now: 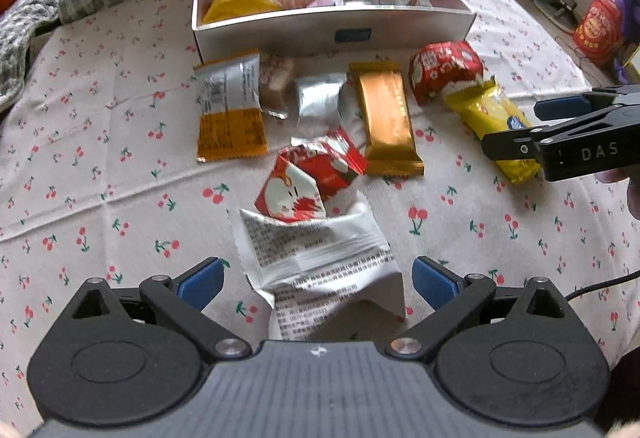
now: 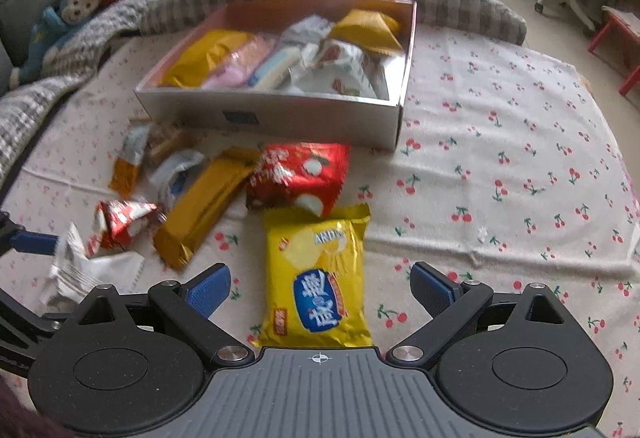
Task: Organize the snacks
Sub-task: 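Grasp the crumpled white wrapper with the left gripper while the right grasps the yellow chip bag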
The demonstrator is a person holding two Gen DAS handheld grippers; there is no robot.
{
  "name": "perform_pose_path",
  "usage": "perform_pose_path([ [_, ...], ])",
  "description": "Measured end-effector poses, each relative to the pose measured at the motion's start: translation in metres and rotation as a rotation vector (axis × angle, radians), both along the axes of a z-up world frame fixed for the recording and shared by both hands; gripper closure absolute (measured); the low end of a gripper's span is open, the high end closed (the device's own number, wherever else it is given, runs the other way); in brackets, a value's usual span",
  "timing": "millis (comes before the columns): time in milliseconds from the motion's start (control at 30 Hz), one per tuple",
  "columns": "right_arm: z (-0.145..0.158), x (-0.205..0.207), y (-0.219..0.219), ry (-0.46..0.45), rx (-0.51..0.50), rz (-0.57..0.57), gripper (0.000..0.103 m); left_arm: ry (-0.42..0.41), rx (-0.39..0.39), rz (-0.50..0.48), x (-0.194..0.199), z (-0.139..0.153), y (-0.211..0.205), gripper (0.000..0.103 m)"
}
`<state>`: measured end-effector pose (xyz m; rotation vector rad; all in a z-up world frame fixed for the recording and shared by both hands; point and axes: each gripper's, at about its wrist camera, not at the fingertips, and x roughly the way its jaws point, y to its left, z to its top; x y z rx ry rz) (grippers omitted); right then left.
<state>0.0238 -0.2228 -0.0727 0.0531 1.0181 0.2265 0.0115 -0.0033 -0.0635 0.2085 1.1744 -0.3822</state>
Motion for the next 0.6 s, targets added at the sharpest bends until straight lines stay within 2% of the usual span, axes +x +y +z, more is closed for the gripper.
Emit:
perform_pose_path([
  [200,-0.010,0.000,0.000,0.043,-0.038,0.006,0.005,0.044,0.001,0.012,0.002,-0.006,0.000,0.010],
  [600,-0.010,0.002,0.004,0.061,-0.069,0.016,0.005,0.043,-0.025,0.045,0.004,-0.002,0.002,0.024],
])
